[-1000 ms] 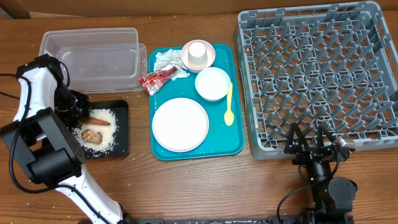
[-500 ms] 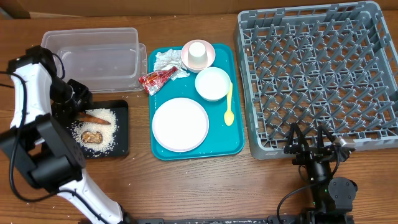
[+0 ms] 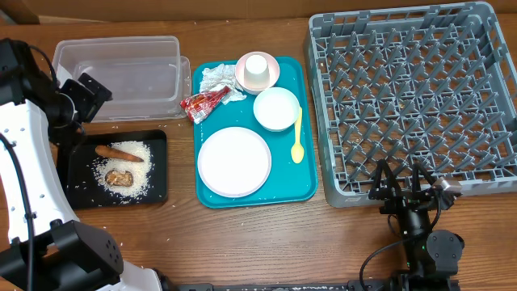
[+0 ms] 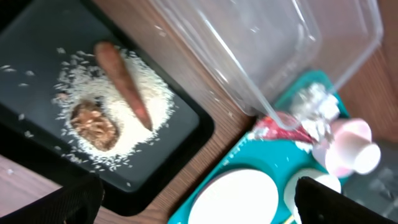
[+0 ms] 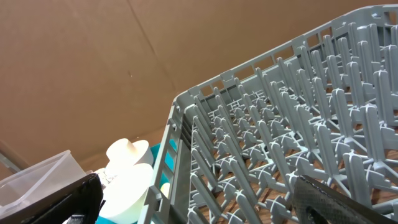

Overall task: Sort waste into correct bins and load items into the dishwasher
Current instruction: 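Carry the carrot left and drop it onto the black tray, then move the left gripper to the red wrapper and grasp it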

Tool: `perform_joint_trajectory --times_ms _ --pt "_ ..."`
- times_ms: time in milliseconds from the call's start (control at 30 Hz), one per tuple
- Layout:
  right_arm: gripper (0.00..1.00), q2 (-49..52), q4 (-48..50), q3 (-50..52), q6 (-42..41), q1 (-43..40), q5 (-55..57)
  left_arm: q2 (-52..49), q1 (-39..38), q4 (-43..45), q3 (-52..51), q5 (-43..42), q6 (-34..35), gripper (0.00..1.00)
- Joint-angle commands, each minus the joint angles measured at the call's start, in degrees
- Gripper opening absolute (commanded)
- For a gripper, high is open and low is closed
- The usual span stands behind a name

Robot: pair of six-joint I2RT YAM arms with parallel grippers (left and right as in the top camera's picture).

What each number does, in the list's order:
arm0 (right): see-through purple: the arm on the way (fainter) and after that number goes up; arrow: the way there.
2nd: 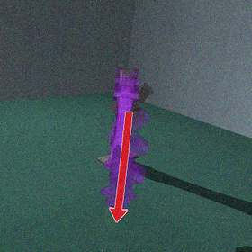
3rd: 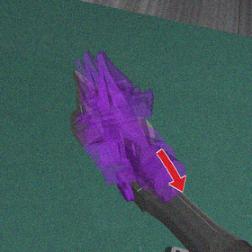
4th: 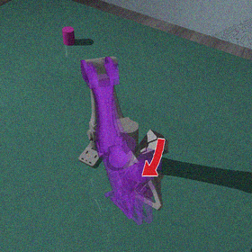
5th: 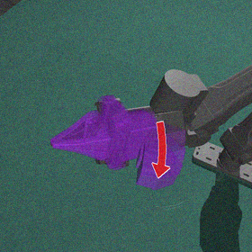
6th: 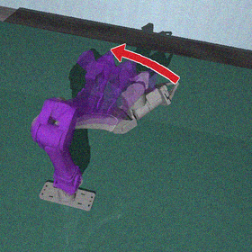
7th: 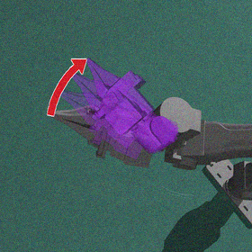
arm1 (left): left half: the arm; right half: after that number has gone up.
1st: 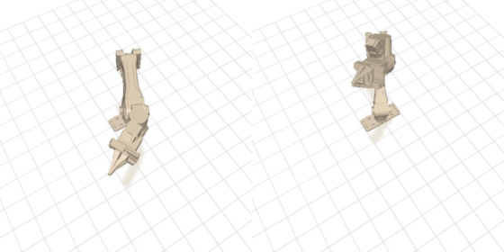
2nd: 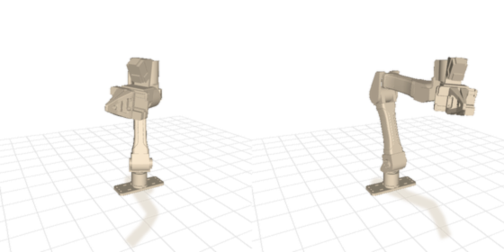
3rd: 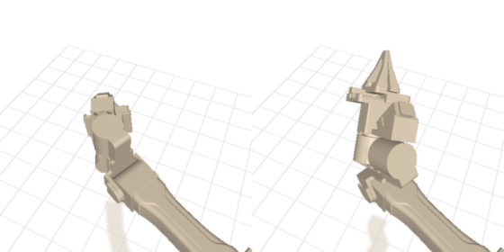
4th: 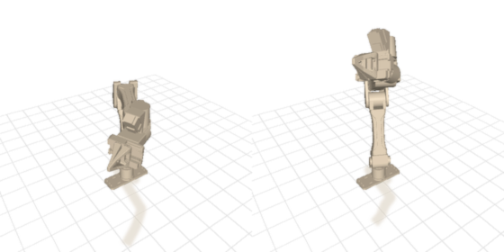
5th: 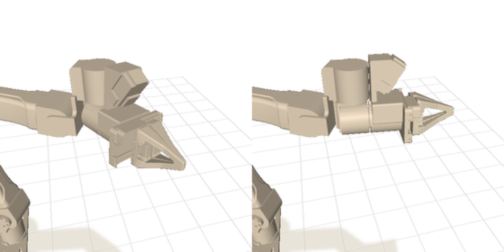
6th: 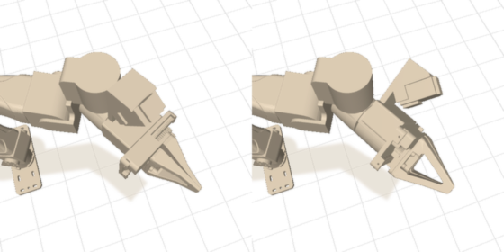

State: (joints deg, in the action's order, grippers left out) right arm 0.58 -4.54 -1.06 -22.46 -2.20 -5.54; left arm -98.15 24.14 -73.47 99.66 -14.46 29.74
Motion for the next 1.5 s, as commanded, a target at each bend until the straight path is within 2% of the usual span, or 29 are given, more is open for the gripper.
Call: perform_joint_trajectory --times_ms 0,100,167,233,400,500,867,1067,1167,1267,1333,1433,1467 --pt "1.0 -0.42 0.26 0.59 -0.11 0.02 0.35 -0.11 -4.09 1.62 0.46 -11.72 -13.51 0.96" --pt "1.0 -0.42 0.24 0.59 -0.11 0.04 0.35 -0.11 -12.15 2.47 0.46 -14.34 -22.01 0.91" --pt "1.0 -0.42 0.26 0.59 -0.11 0.02 0.35 -0.28 -17.94 3.5 0.46 -11.3 -22.27 0.92" --pt "1.0 -0.42 0.26 0.59 -0.11 0.04 0.35 -0.74 -24.35 5.49 0.46 -7.13 -22.25 1.0" --pt "1.0 -0.42 0.26 0.59 -0.11 0.02 0.35 -1.73 -36.68 10.21 0.46 1.95 -22.25 1.0" --pt "1.0 -0.42 0.26 0.59 -0.11 0.04 0.35 -1.75 -40.54 10.78 0.46 5.84 -22.25 1.0" --pt "1.0 -0.42 0.26 0.59 -0.11 0.02 0.35 -1.84 -44.35 10.6 0.44 6.86 -19.96 1.0" --pt "1.0 -0.42 0.26 0.59 -0.11 0.02 0.35 -1.88 -44.92 10.78 -0.39 -1.64 -19.23 1.0" --pt "1.0 -0.42 0.26 0.59 -0.11 0.04 0.35 -1.88 -45.62 11.87 -0.98 -1.42 -20.68 0.87" --pt "1.0 -0.42 0.26 0.59 -0.11 0.02 0.35 -1.88 -45.55 14.19 -0.94 3.41 -22.05 0.87" --pt "1.0 -0.42 0.26 0.59 -0.11 0.04 0.35 -1.88 -45.53 14.49 -0.55 7.21 -22.05 0.83" --pt "1.0 -0.42 0.24 0.59 -0.11 0.02 0.35 -1.88 -45.2 11.52 0.35 12.26 -22.05 0.82" --pt "1.0 -0.42 0.26 0.59 -0.11 0.02 0.35 -1.88 -44.65 9.81 0.61 13.29 -22.1 0.79"
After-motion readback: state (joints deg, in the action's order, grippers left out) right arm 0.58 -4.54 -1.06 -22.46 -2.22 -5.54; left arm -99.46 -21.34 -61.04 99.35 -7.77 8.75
